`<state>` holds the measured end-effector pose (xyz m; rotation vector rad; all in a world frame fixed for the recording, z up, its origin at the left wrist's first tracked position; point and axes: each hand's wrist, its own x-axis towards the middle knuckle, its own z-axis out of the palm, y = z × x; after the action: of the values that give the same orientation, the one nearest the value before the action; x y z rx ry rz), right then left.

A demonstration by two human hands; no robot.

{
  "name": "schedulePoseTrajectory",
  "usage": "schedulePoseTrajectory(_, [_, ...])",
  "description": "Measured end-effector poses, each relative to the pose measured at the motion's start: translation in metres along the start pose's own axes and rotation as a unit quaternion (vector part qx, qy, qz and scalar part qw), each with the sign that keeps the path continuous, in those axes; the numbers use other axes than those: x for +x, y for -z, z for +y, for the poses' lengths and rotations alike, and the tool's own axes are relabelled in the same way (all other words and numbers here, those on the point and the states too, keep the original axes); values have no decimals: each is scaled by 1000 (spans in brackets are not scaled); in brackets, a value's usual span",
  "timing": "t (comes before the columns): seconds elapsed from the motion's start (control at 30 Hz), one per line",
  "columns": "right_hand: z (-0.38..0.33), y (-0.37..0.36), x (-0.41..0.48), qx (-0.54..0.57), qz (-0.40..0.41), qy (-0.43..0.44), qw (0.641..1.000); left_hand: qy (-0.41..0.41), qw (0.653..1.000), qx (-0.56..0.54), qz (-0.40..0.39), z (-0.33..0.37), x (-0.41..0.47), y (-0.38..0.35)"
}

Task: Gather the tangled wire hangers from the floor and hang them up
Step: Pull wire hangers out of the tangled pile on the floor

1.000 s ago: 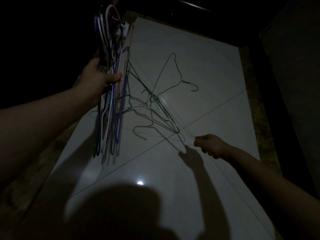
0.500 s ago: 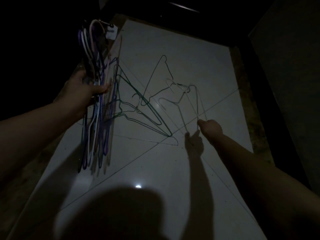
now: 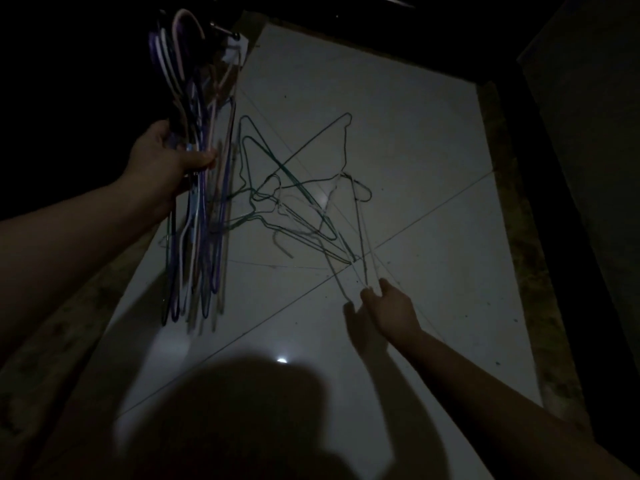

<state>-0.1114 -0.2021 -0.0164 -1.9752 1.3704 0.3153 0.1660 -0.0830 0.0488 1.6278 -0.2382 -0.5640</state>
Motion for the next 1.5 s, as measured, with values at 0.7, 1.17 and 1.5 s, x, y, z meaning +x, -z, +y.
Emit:
schedulePoseTrajectory(0.7, [15,-6,-48,188,84,65,976,-21,1000,19,4,12,-3,8])
schedulePoseTrajectory(1.17, [-70,-16,-15,346,40,120,929,-27,999,-10,-36,5,-12,-3])
schedulePoseTrajectory(1.5, [-99,-26,-1,382,-10,140,913,6,995,-92,-40,-7,-16,-30])
